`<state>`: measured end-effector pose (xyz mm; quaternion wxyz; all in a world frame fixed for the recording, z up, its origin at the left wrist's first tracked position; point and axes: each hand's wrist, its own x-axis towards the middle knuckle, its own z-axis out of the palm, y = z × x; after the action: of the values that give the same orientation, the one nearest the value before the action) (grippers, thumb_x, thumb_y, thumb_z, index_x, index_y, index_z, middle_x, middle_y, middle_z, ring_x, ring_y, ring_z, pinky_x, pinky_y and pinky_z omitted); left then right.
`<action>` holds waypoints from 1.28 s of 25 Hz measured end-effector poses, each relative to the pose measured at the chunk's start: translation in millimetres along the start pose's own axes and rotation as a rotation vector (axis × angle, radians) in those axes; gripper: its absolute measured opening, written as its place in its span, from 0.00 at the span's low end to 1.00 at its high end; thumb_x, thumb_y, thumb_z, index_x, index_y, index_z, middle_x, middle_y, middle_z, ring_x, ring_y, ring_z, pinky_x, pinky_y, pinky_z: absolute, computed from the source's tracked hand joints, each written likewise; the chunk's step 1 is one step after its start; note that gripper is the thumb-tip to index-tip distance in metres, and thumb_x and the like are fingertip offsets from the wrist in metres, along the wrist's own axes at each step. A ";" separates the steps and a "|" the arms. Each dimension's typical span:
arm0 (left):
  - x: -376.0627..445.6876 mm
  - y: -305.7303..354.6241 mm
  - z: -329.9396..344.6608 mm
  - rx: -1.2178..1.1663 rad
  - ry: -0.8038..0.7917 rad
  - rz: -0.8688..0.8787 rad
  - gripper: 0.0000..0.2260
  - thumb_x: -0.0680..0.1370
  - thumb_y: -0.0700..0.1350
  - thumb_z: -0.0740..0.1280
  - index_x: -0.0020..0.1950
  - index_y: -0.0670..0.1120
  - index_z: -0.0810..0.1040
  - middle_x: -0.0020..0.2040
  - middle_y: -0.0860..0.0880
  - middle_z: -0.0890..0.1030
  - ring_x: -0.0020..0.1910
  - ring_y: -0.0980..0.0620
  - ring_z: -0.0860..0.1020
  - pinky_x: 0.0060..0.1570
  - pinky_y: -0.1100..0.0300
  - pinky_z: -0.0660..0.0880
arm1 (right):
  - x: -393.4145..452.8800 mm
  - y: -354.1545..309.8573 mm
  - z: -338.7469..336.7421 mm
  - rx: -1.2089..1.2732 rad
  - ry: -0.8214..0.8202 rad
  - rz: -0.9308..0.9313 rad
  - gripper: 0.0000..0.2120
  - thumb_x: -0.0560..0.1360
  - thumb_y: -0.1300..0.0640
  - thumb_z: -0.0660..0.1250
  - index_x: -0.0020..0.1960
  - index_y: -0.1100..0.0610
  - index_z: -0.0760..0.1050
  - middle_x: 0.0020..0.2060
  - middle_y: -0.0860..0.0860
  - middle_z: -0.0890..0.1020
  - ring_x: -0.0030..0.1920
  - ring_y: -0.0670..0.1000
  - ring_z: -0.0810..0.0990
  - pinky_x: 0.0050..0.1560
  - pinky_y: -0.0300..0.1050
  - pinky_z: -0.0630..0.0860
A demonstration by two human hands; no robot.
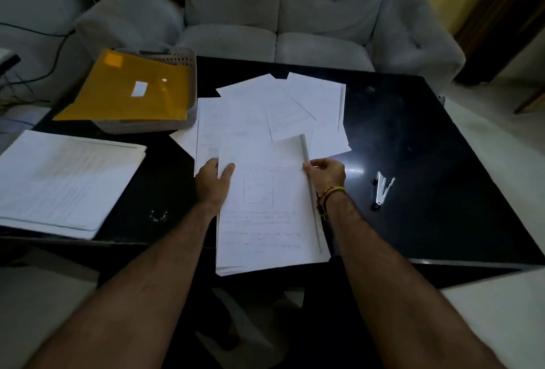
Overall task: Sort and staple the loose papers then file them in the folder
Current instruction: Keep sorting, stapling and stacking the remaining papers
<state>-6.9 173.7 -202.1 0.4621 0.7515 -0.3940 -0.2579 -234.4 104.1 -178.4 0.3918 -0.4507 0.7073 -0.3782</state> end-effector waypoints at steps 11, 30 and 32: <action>-2.1 -0.2 1.2 -0.065 0.103 0.106 0.20 0.79 0.39 0.62 0.71 0.49 0.69 0.64 0.47 0.78 0.59 0.46 0.78 0.60 0.58 0.74 | -2.9 -82.9 -39.9 -0.196 0.439 -0.457 0.17 0.72 0.66 0.60 0.57 0.53 0.77 0.41 0.57 0.83 0.42 0.56 0.81 0.43 0.47 0.78; -10.0 4.5 -3.8 -0.080 0.093 0.053 0.15 0.82 0.52 0.59 0.61 0.45 0.77 0.58 0.46 0.81 0.58 0.46 0.78 0.52 0.64 0.68 | -114.2 -88.7 59.9 -1.356 -0.473 -0.682 0.13 0.75 0.55 0.64 0.58 0.56 0.76 0.54 0.55 0.81 0.55 0.59 0.80 0.49 0.48 0.72; -7.9 3.7 -5.0 -0.086 0.075 0.045 0.15 0.81 0.51 0.61 0.62 0.44 0.77 0.58 0.46 0.81 0.58 0.47 0.78 0.52 0.65 0.68 | -118.5 -85.0 74.2 -1.311 -0.630 -0.646 0.09 0.75 0.50 0.66 0.50 0.54 0.76 0.48 0.52 0.81 0.48 0.56 0.80 0.44 0.45 0.71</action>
<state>-8.8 181.7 -196.4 0.5139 0.7312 -0.3817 -0.2356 -105.0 175.1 -107.8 0.0989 -0.8580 0.4760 0.1655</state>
